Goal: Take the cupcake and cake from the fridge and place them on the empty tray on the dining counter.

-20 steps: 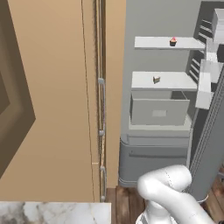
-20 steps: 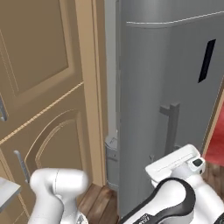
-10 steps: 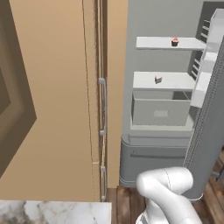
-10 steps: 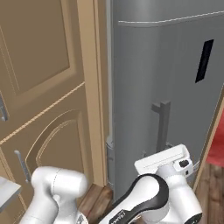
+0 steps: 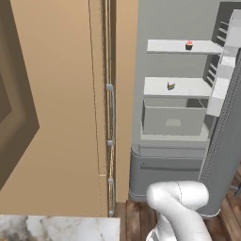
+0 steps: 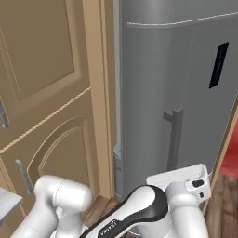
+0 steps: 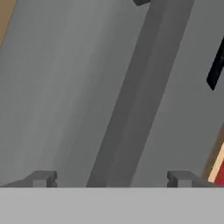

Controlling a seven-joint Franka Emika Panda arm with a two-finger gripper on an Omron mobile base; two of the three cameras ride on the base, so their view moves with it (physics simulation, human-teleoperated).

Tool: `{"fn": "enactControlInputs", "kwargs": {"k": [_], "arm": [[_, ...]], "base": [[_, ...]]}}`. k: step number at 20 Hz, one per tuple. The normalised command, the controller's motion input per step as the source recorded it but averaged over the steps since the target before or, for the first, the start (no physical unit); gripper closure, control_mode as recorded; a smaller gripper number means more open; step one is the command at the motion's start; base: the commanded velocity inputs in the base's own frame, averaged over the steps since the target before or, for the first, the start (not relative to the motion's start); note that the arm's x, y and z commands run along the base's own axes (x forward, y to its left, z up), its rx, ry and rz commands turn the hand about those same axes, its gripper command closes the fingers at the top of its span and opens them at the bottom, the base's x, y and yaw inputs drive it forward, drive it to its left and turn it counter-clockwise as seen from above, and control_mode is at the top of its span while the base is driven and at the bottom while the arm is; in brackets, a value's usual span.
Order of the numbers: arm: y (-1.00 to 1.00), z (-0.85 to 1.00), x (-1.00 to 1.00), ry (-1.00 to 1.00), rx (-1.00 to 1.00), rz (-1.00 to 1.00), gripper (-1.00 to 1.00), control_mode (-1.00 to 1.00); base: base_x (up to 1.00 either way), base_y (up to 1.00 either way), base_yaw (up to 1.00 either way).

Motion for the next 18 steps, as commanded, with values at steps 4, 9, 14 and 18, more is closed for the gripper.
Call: {"fn": "enactControlInputs", "kwargs": {"k": [4, 9, 14, 18], "arm": [[-0.36, -0.16, -0.28, -0.14, -0.02, -0.63, -1.00, -1.00], [0.07, 0.06, -0.98, -0.12, 0.00, -0.48, -1.00, -1.00], [0.82, 0.13, -0.71, -0.12, 0.00, -0.33, -1.00, -1.00], [1.00, 0.38, -0.15, -0.01, -0.03, -0.15, -1.00, -1.00]], "base": [[0.00, 0.00, 0.00], [0.00, 0.00, 0.00], [0.00, 0.00, 0.00], [0.00, 0.00, 0.00]]}}
